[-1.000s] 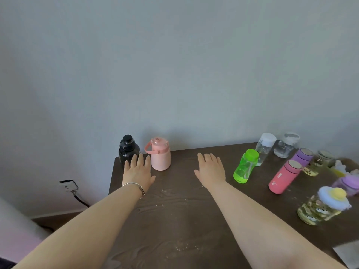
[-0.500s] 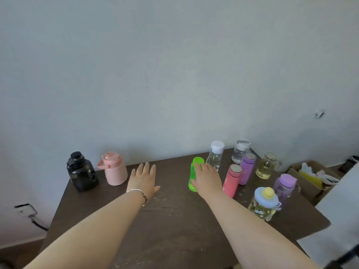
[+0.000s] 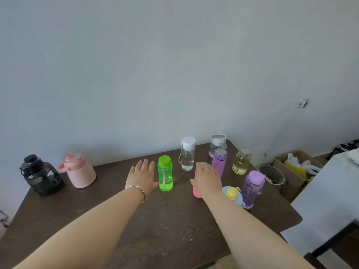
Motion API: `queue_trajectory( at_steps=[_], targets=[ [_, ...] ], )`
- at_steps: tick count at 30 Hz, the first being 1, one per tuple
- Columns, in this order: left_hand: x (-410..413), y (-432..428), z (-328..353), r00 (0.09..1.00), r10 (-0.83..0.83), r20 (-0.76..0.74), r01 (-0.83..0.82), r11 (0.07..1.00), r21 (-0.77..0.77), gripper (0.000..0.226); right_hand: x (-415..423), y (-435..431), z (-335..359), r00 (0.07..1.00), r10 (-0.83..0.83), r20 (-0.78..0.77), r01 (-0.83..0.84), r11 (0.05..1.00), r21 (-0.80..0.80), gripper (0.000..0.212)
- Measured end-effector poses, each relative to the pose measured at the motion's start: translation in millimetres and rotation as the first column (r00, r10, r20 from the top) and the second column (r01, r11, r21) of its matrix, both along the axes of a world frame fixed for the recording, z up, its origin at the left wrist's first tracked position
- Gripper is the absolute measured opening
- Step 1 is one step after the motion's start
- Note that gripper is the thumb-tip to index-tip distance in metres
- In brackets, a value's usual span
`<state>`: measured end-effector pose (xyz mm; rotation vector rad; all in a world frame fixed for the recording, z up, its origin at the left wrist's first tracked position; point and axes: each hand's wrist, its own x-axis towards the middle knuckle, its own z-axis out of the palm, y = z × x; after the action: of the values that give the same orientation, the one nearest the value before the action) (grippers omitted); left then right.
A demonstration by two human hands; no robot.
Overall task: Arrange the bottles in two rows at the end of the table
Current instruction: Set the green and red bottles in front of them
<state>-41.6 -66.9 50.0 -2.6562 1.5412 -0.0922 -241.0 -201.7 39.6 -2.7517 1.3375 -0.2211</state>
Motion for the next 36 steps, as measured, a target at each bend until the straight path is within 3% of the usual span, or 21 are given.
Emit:
queue_trajectory(
  at_steps=[9,12,21,29,36],
  targets=[
    [22,-51,-15,0.998,-0.013,-0.062,0.014,1.000,0.003,0.087,-3,-42,-14,0.994,-0.112,0.014,0.111,0.993,0.050,0.067],
    [34,-71,-23,0.996,-0.020,-0.082,0.020,1.000,-0.009,0.089,1,-51,-20,0.986,-0.168,0.015,0.166,0.981,0.100,0.075],
    [54,-108,-55,0.962,-0.007,-0.275,0.000,1.000,-0.024,0.090,16,-61,-40,0.966,-0.258,0.005,0.250,0.943,0.219,0.074],
    [58,-111,-71,0.827,-0.021,-0.562,-0.088,0.982,-0.167,0.068,21,-62,-50,0.925,-0.350,0.144,0.266,0.873,0.409,0.070],
    [59,-105,-75,0.778,-0.036,-0.627,-0.150,0.959,-0.242,0.066,22,-60,-50,0.895,-0.391,0.217,0.275,0.864,0.421,0.063]
  ],
)
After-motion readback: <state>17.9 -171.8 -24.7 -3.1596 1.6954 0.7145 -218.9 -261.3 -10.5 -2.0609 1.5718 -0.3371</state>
